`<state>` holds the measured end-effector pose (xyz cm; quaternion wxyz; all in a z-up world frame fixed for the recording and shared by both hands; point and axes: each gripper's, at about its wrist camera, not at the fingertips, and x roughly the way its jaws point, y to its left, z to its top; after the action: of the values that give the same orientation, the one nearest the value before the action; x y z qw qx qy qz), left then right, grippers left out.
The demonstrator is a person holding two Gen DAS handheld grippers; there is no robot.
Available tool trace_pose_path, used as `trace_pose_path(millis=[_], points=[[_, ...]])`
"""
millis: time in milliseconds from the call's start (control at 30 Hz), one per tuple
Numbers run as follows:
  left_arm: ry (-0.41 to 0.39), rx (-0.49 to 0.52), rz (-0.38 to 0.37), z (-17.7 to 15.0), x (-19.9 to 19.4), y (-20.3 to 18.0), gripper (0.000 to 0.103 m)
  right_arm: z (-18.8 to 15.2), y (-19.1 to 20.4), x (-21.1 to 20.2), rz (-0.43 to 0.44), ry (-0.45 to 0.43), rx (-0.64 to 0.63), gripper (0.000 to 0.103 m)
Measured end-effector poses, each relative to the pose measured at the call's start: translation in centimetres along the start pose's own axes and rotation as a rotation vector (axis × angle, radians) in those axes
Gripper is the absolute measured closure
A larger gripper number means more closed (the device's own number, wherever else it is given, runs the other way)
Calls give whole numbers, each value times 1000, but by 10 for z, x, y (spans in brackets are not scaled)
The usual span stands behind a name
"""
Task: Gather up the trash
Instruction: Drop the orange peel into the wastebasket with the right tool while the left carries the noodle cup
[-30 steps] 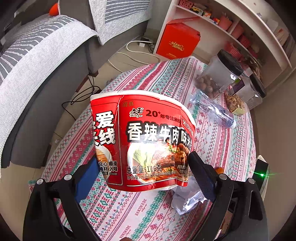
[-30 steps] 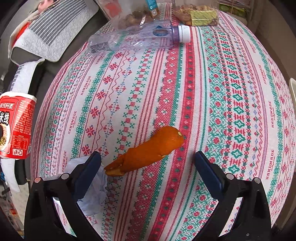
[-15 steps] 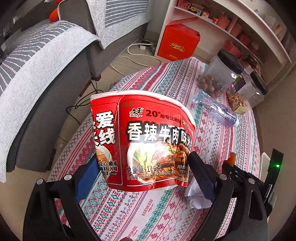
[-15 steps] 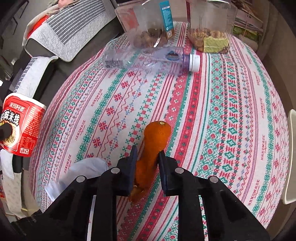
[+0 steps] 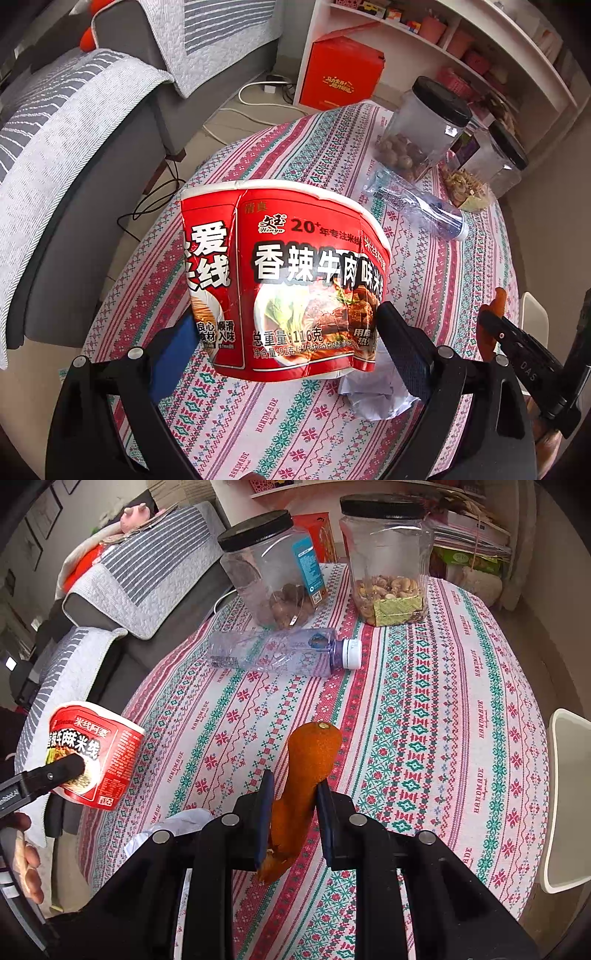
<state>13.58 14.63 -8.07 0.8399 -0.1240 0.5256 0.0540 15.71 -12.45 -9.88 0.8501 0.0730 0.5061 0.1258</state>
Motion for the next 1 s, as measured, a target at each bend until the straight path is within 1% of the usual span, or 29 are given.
trace_pose_path(millis=[267, 533, 767, 1000], points=[[-12, 21, -25, -1, 3, -26, 12, 4, -23, -41, 20, -85, 35, 82], [-30, 63, -50, -6, 4, -61, 12, 3, -55, -72, -4, -148, 81, 82], [-23, 106, -74, -15, 10, -95, 12, -1, -96, -100, -69, -205, 138, 81], [-18, 148, -99, -23, 16, -128, 12, -3, -158, -137, -181, -285, 248, 79]])
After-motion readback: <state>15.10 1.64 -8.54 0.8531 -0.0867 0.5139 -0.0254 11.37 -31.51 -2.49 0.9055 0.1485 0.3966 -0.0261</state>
